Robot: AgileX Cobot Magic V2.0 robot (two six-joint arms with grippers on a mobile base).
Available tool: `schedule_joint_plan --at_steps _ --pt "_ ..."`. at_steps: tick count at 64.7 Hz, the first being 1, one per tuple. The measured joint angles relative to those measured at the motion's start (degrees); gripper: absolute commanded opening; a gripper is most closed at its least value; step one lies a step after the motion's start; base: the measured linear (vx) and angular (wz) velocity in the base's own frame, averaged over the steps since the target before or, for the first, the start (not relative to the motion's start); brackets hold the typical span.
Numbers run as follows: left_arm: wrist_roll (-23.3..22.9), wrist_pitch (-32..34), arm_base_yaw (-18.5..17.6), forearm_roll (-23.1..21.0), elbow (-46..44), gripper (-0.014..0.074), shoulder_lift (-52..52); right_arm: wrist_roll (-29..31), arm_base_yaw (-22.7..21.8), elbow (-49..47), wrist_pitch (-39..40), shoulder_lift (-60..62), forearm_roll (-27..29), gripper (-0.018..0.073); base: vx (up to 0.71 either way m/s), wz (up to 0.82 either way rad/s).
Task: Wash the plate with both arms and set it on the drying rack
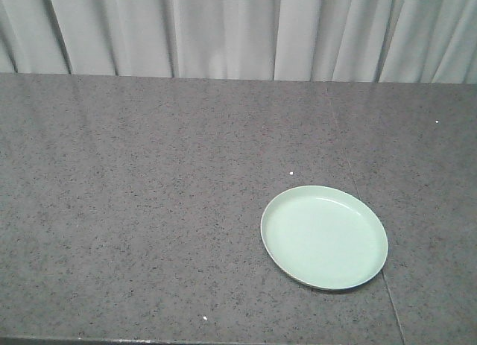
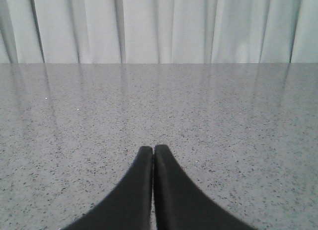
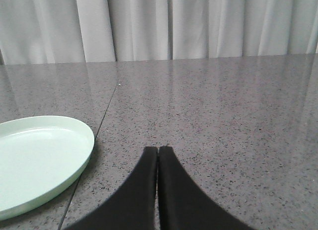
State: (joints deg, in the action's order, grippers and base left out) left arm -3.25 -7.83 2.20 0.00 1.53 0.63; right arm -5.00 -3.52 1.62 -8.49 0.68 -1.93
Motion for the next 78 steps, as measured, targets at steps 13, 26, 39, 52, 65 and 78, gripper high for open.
schedule_joint_plan --at_steps 13,26,39,52,65,78 --pt "0.0 0.0 0.0 0.0 0.0 -0.0006 0.0 0.0 0.0 0.0 0.0 0.0 0.0 -0.0009 0.0 0.0" --pt "0.0 0.0 0.0 0.0 0.0 -0.0006 0.0 0.0 0.0 0.0 0.1 0.0 0.0 -0.0009 0.0 0.0" --pt "0.0 0.0 0.0 0.0 0.0 -0.0006 0.0 0.0 0.0 0.0 0.1 0.0 0.4 -0.0009 0.0 0.0" --pt "0.0 0.0 0.0 0.0 0.0 -0.0006 0.0 0.0 0.0 -1.3 -0.2 0.0 0.4 -0.0009 0.0 0.0" --pt "0.0 0.0 0.0 0.0 0.0 -0.0006 0.0 0.0 0.0 -4.7 -0.5 -2.9 0.4 -0.0009 0.0 0.0" --pt "0.0 0.0 0.0 0.0 0.0 -0.0006 0.0 0.0 0.0 -10.1 -1.9 -11.8 0.0 -0.0009 0.0 0.0"
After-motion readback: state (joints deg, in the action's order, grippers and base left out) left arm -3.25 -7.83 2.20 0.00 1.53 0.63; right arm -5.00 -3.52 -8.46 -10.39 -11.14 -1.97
